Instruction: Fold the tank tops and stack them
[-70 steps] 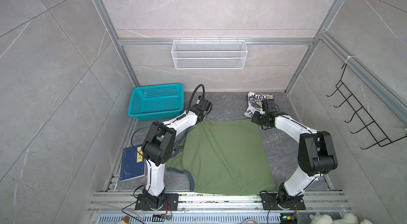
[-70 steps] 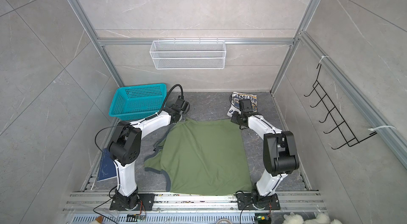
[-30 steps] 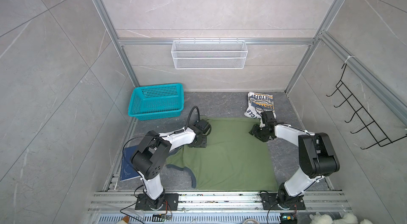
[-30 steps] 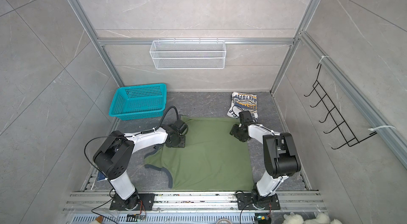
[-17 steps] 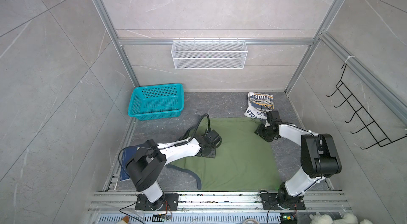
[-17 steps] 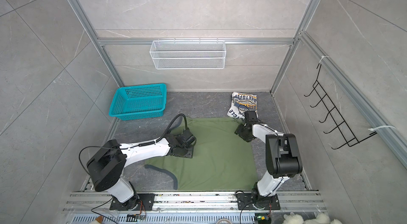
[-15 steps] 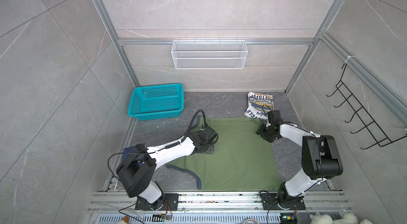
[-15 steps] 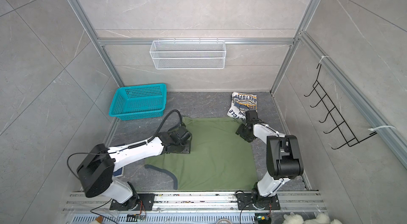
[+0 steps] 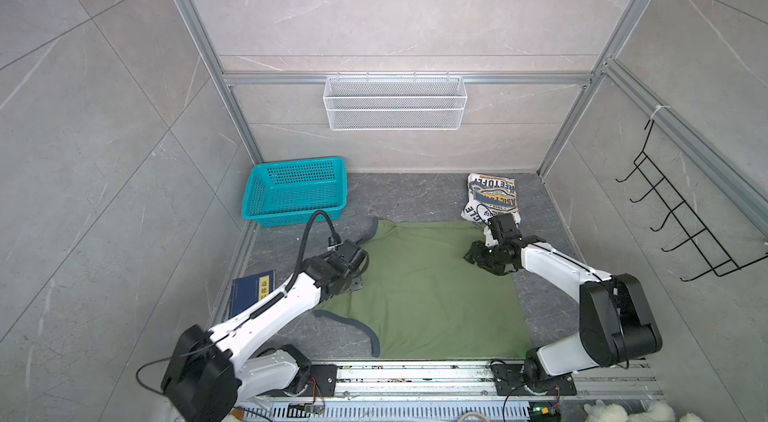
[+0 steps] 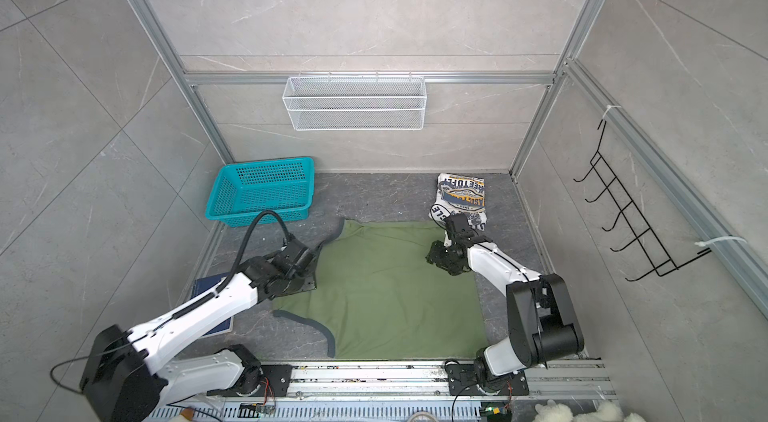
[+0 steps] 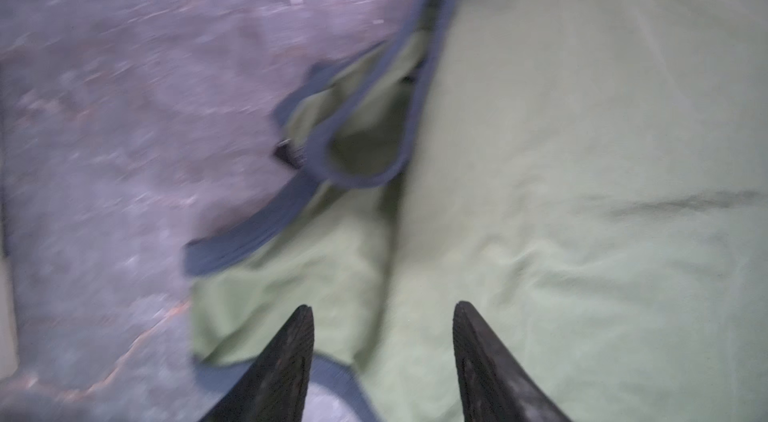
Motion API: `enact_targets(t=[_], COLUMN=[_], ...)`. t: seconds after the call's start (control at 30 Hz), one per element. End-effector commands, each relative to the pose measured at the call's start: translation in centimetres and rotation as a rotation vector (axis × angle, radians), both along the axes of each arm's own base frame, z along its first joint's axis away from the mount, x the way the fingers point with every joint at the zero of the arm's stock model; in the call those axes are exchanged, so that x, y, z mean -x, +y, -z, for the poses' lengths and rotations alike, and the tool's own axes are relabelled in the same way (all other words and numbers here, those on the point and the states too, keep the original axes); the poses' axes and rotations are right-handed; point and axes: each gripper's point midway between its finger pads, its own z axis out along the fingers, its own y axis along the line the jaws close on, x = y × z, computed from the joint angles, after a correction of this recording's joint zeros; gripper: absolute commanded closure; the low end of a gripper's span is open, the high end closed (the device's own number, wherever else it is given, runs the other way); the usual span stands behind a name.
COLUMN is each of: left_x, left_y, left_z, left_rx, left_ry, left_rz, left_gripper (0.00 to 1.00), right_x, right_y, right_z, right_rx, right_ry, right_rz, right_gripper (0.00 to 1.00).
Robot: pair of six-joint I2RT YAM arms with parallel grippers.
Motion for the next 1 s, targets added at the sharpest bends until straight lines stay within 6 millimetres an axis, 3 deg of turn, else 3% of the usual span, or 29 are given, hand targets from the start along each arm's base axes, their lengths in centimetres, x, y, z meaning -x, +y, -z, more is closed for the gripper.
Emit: enact_targets(t=[0.0, 0.13, 0.27, 0.33, 0.43, 0.6, 0.7, 0.83, 0.97], left_x=[1.4, -1.9, -4.7, -4.9, -5.2, -5.0, -5.1, -6.4, -7.9], left_y=[2.9, -0.1, -4.1, -3.1, 0.1, 1.8, 2.0, 0.7, 0.7], left_z=[1.0, 0.2, 0.1, 1.7, 2.5, 1.5, 2.6, 3.8, 4.3], left_rx=[0.041, 0.187, 0.281, 0.217, 0.022, -0.036, -0.012, 0.04, 0.027], left_ry=[0.024, -0.019, 0.039, 0.085, 0.117, 0.081, 0.098, 0.089, 0.092], left_rz=[-0.09, 0.021, 0.098, 0.036, -0.046, -0.104, -0.125, -0.1, -0.093], left_gripper=[0.43, 0.46, 0.59, 0.58, 0.48, 0.43, 0.39, 0.49, 0.7], right_x=[0.9, 0.0, -0.9, -0.9, -0.7, -0.3, -0.2, -0.1, 0.2], right_y=[-0.6, -0.4, -0.4, -0.6, -1.2, -1.6, -1.6, -1.8, -1.9], right_z=[0.5, 1.1, 0.8, 0.6, 0.4, 0.8, 1.2, 1.3, 1.9], right_rx=[0.05, 0.049, 0.051, 0.064, 0.083, 0.089, 0.084, 0.086, 0.094], right_ry=[0.025, 0.03, 0.016, 0.01, 0.002, 0.013, 0.021, 0.02, 0.045], right_rz=[-0.034, -0.033, -0.023, -0.018, -0.008, -0.003, -0.003, 0.005, 0.009], right_gripper=[0.42, 0.42, 0.42, 0.42, 0.42, 0.42, 0.42, 0.42, 0.42])
